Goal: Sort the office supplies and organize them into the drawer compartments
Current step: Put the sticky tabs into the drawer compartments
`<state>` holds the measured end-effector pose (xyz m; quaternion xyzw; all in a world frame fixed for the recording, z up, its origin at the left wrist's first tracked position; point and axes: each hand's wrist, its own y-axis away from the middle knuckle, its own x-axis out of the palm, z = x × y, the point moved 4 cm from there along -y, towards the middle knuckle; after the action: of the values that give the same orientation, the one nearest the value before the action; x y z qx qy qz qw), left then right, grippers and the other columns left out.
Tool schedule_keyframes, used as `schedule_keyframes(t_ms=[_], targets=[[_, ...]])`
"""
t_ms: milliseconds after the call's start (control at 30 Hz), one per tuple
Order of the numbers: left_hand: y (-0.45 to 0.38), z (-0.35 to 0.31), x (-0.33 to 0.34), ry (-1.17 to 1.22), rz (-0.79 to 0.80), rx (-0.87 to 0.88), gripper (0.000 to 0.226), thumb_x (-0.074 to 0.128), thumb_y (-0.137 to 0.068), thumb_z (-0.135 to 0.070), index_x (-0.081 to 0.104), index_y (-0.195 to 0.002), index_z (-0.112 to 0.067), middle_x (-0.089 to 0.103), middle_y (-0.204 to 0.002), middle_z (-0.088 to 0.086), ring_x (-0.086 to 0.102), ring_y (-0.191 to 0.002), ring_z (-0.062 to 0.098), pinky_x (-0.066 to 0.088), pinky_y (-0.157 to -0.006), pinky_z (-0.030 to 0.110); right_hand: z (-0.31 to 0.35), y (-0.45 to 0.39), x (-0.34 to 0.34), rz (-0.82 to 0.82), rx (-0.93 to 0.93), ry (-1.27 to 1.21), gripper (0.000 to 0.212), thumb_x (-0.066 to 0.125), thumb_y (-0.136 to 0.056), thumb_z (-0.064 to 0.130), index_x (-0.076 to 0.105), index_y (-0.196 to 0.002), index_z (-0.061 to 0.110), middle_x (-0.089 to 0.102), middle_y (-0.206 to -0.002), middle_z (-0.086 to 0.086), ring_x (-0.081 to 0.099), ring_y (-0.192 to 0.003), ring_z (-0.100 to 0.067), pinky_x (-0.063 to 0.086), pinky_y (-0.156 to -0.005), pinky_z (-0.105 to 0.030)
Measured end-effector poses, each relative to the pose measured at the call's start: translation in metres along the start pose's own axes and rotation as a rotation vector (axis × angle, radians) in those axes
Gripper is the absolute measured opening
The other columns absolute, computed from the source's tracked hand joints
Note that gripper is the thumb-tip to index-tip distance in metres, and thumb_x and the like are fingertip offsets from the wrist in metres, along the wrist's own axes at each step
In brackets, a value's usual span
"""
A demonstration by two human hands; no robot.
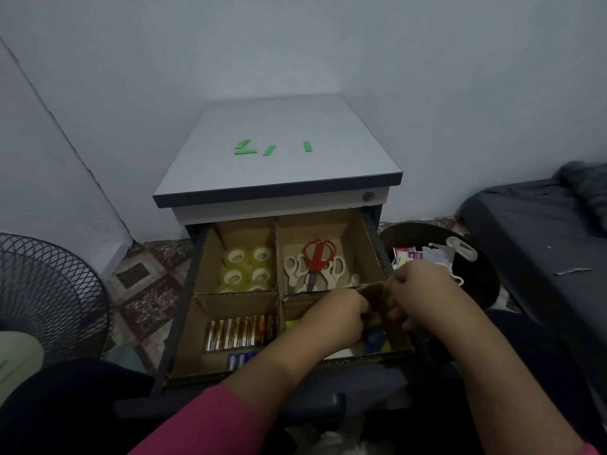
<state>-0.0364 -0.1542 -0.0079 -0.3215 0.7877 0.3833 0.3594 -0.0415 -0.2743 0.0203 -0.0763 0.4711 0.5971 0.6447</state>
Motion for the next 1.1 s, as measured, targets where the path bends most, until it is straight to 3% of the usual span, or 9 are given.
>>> schedule_keyframes(t_ms=[100, 167, 267, 367, 467, 600, 767, 1000, 1100], targets=[[0.021, 0.017, -0.013, 0.247, -0.139, 0.052, 0.029, 0.046, -0.097, -0.008, 0.065, -0.117, -0.014, 0.065, -0.085, 0.002, 0.067, -0.075, 0.01, 0.056, -0.072, 0.023, 0.005, 0.003, 0.005, 0.164, 0.143, 0.252, 0.025, 0.057, -0.093, 0.019, 0.061, -0.115, 0.009, 0.068, -0.099, -0.007, 0.067, -0.085, -0.018, 0.056, -0.079, -0.031], [0.036, 0.034, -0.023, 0.36, -0.215, 0.055, 0.025, 0.049, -0.097, -0.013, 0.067, -0.112, -0.019, 0.065, -0.08, -0.006, 0.063, -0.062, -0.001, 0.054, -0.063, 0.016, 0.008, 0.003, 0.013, 0.06, 0.024, 0.434, 0.014, 0.061, -0.088, 0.014, 0.063, -0.101, 0.009, 0.066, -0.1, -0.007, 0.066, -0.091, -0.02, 0.055, -0.077, -0.028], [0.057, 0.063, -0.036, 0.542, -0.302, 0.046, 0.02, 0.054, -0.095, -0.01, 0.069, -0.103, -0.02, 0.07, -0.086, -0.001, 0.066, -0.067, 0.005, 0.054, -0.063, 0.019, 0.008, 0.013, 0.032, -0.083, -0.167, 0.574, 0.011, 0.057, -0.089, 0.01, 0.061, -0.099, 0.01, 0.058, -0.093, -0.005, 0.063, -0.093, -0.022, 0.049, -0.071, -0.027], [0.07, 0.09, -0.042, 0.771, -0.397, 0.028, 0.021, 0.054, -0.093, -0.001, 0.07, -0.096, -0.014, 0.071, -0.084, 0.007, 0.064, -0.063, 0.01, 0.053, -0.061, 0.024, 0.012, 0.007, 0.05, -0.005, -0.155, 0.646, 0.012, 0.056, -0.09, 0.011, 0.061, -0.101, 0.01, 0.052, -0.088, -0.005, 0.062, -0.097, -0.023, 0.047, -0.073, -0.028], [0.072, 0.11, -0.044, 0.902, -0.463, -0.019, 0.02, 0.053, -0.092, 0.003, 0.069, -0.092, -0.01, 0.071, -0.084, 0.013, 0.064, -0.063, 0.013, 0.052, -0.058, 0.024, 0.014, -0.006, 0.06, 0.085, -0.077, 0.721, 0.015, 0.06, -0.088, 0.009, 0.06, -0.103, 0.01, 0.06, -0.107, -0.008, 0.061, -0.104, -0.023, 0.049, -0.082, -0.03], [0.063, 0.117, -0.043, 1.012, -0.469, -0.041, 0.017, 0.053, -0.093, 0.002, 0.068, -0.094, -0.007, 0.071, -0.084, 0.014, 0.064, -0.065, 0.015, 0.052, -0.059, 0.023, 0.01, -0.013, 0.065, 0.136, -0.009, 0.767, 0.021, 0.059, -0.091, 0.013, 0.058, -0.112, 0.011, 0.057, -0.119, -0.007, 0.058, -0.111, -0.023, 0.048, -0.09, -0.033], [0.061, 0.114, -0.041, 1.043, -0.443, -0.029, 0.015, 0.053, -0.093, 0.002, 0.067, -0.093, -0.005, 0.07, -0.084, 0.016, 0.063, -0.063, 0.013, 0.052, -0.057, 0.021, 0.008, -0.012, 0.068, -0.003, -0.107, 0.782, 0.011, 0.058, -0.092, 0.014, 0.062, -0.102, 0.011, 0.062, -0.111, -0.006, 0.062, -0.104, -0.023, 0.049, -0.08, -0.032], [0.061, 0.117, -0.04, 1.051, -0.43, -0.035, 0.015, 0.054, -0.093, 0.001, 0.068, -0.095, -0.005, 0.07, -0.082, 0.013, 0.063, -0.064, 0.013, 0.052, -0.058, 0.021, 0.01, -0.011, 0.068, 0.019, -0.103, 0.797, 0.014, 0.058, -0.092, 0.016, 0.062, -0.105, 0.013, 0.062, -0.106, -0.005, 0.062, -0.101, -0.023, 0.048, -0.076, -0.031], [0.061, 0.117, -0.04, 1.056, -0.427, -0.033, 0.015, 0.054, -0.093, 0.001, 0.067, -0.096, -0.004, 0.07, -0.082, 0.012, 0.063, -0.064, 0.012, 0.052, -0.058, 0.02, 0.011, -0.002, 0.06, -0.031, -0.166, 0.758, 0.006, 0.062, -0.09, 0.023, 0.059, -0.087, 0.018, 0.059, -0.09, -0.002, 0.06, -0.083, -0.019, 0.049, -0.07, -0.029]])
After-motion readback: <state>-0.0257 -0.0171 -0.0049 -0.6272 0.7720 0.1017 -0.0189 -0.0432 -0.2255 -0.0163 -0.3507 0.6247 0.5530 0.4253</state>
